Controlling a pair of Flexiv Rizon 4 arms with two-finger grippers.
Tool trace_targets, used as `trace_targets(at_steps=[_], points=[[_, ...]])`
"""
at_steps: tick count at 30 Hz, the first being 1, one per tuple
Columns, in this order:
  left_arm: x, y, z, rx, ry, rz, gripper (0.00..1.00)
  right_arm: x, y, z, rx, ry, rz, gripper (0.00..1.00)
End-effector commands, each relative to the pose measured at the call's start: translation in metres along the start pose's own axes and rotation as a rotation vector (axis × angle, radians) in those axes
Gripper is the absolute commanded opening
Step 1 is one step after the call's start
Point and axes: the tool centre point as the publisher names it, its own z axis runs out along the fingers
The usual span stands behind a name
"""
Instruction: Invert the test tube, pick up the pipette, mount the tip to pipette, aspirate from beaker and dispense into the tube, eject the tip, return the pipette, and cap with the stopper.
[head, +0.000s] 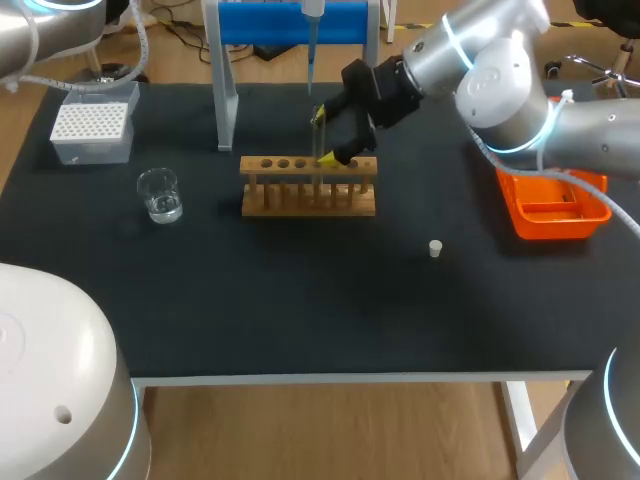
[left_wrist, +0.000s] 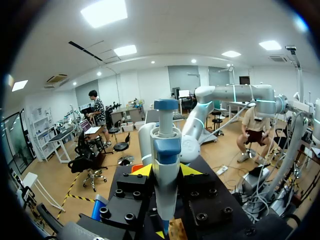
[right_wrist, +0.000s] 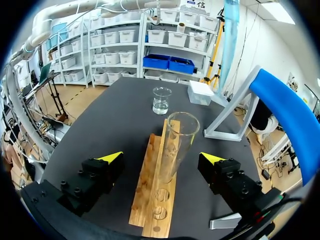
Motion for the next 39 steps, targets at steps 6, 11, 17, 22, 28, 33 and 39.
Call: trace_targets(at_steps=[6,11,17,22,28,33,39], points=[[-0.001,-0.005,0.0,0.001,0.004,0.001,0.0,0.001,0.0,-0.001,0.003,-0.001,0.001,1.0],[-0.001,-0.008,0.002,0.01,0.02,-0.03,0.0,0.001,0.0,-0.001,0.003,-0.001,0.001,1.0],[0.0,-0.009,0.004,0.043,0.023,-0.043,0.0,0.001,0.0,-0.001,0.003,-0.001,0.001,1.0],[0.0,-0.01,0.009,0.038,0.028,-0.058,0.0,0.001,0.0,-0.001,0.003,-0.001,0.001,1.0],[0.002,-0.008,0.013,0.04,0.032,-0.062,0.0,0.001,0.0,-0.001,0.003,-0.001,0.001,1.0],[0.005,-0.007,0.016,0.02,0.033,-0.065,0.0,0.001,0.0,-0.001,0.003,-0.001,0.001,1.0],[0.007,-0.004,0.019,0.034,0.03,-0.065,0.0,0.001,0.0,-0.001,0.003,-0.001,0.001,1.0]])
